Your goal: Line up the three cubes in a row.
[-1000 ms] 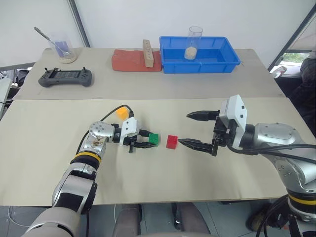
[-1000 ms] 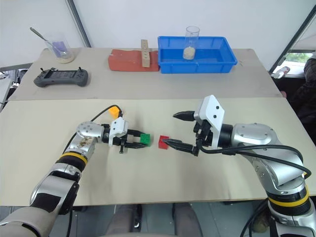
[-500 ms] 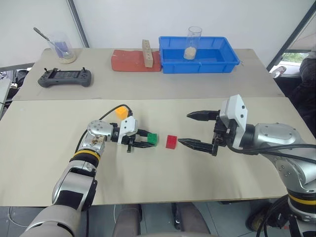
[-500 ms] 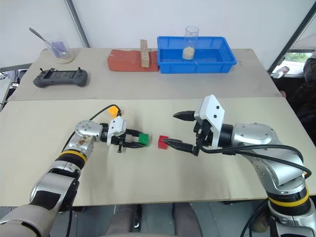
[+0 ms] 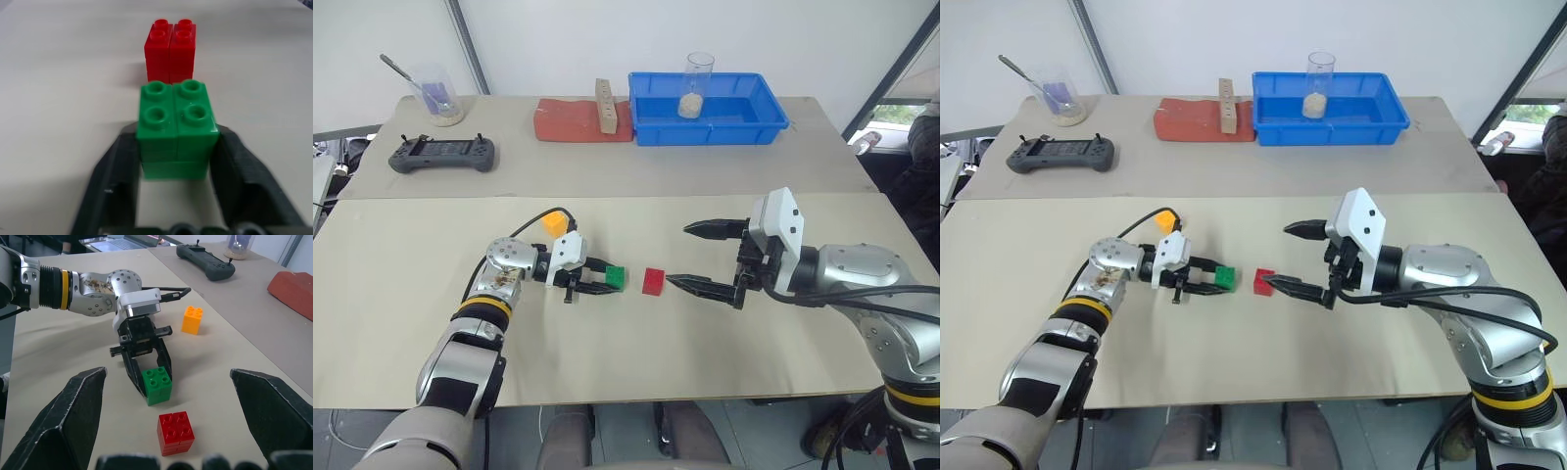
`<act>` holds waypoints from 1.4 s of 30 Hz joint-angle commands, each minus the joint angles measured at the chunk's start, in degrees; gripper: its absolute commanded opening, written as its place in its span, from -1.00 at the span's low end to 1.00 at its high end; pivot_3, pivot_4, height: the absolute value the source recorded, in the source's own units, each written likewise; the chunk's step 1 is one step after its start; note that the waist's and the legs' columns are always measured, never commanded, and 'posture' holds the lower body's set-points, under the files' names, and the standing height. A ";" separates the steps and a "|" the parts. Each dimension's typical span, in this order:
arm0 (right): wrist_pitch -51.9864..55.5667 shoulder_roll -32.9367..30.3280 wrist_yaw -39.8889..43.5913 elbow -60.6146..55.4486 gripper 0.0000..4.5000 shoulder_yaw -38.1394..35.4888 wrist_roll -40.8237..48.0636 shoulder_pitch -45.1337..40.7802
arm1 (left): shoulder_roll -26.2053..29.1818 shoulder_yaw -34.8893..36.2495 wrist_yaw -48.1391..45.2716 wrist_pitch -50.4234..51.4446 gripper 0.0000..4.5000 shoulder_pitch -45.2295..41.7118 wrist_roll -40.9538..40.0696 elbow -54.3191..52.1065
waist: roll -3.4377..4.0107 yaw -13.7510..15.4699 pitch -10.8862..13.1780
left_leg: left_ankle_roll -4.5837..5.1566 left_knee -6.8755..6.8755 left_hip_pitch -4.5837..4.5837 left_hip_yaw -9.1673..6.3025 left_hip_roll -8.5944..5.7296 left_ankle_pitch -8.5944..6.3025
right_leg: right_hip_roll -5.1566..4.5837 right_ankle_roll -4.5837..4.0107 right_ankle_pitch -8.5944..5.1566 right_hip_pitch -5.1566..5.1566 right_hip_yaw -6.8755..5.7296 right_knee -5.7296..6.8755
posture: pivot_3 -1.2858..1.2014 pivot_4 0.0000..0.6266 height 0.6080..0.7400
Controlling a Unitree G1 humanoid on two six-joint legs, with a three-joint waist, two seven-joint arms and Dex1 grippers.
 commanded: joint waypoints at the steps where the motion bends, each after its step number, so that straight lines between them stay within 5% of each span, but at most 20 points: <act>1: -0.40 -0.03 -0.51 -0.51 1.00 -1.05 0.31 -1.08 | 0.62 0.47 -0.72 0.17 0.60 0.03 0.27 -1.74 | 0.00 0.01 0.00 | 0.00 0.00 0.00 0.00 0.00 0.00 | 0.00 0.00 0.00 0.00 0.00 0.00 | 0.03 -0.52 1.00; 3: -0.53 -0.02 -0.42 -0.34 1.00 -0.90 0.16 -1.18 | 0.99 0.84 -1.11 0.60 0.98 0.36 -0.01 -2.85 | 0.00 -0.01 0.00 | 0.00 0.00 0.00 0.00 0.00 0.00 | 0.00 0.00 0.00 0.00 0.00 0.00 | 0.03 -0.52 1.00; 10: -1.14 0.14 0.09 0.25 1.00 -0.26 -0.31 -1.64 | 3.31 2.88 -0.43 3.34 0.98 1.73 -1.62 -8.34 | 0.00 -0.02 0.00 | 0.00 0.00 0.01 0.00 0.00 0.00 | 0.00 -0.01 0.00 0.00 0.00 0.01 | 0.03 -0.52 1.00; 16: -0.21 0.92 -0.52 0.13 1.00 -1.09 1.27 -3.01 | 7.57 6.86 2.61 15.94 0.98 5.58 -6.87 -24.38 | 0.00 -0.19 0.00 | 0.00 0.00 0.01 -0.01 0.01 0.00 | 0.00 0.00 0.00 0.00 0.00 0.02 | 0.03 -0.52 1.00; 27: 7.86 3.85 -7.78 -4.93 1.00 0.90 5.70 -8.88 | 7.38 20.36 33.57 32.69 0.98 20.24 -8.81 -49.49 | 0.01 -0.22 0.00 | 0.00 0.00 0.18 -0.01 0.05 0.00 | 0.00 0.02 0.00 0.06 0.04 0.10 | 0.03 -0.52 1.00; 35: 8.13 3.92 -7.64 -3.69 1.00 3.27 4.69 -11.89 | 7.32 21.16 39.13 30.33 0.98 25.98 -7.63 -45.34 | 0.01 0.48 0.00 | -0.01 0.00 0.20 -0.01 0.02 0.01 | -0.03 -0.03 0.01 0.09 0.01 0.10 | 0.03 -0.52 1.00; 42: 5.89 2.76 -6.18 -2.05 1.00 4.19 1.36 -9.96 | 4.75 18.08 39.78 24.45 0.98 18.20 -5.12 -31.26 | 0.00 0.82 0.00 | -0.01 0.01 0.18 0.00 0.00 0.01 | -0.03 -0.09 0.05 0.14 0.01 0.00 | 0.03 -0.52 1.00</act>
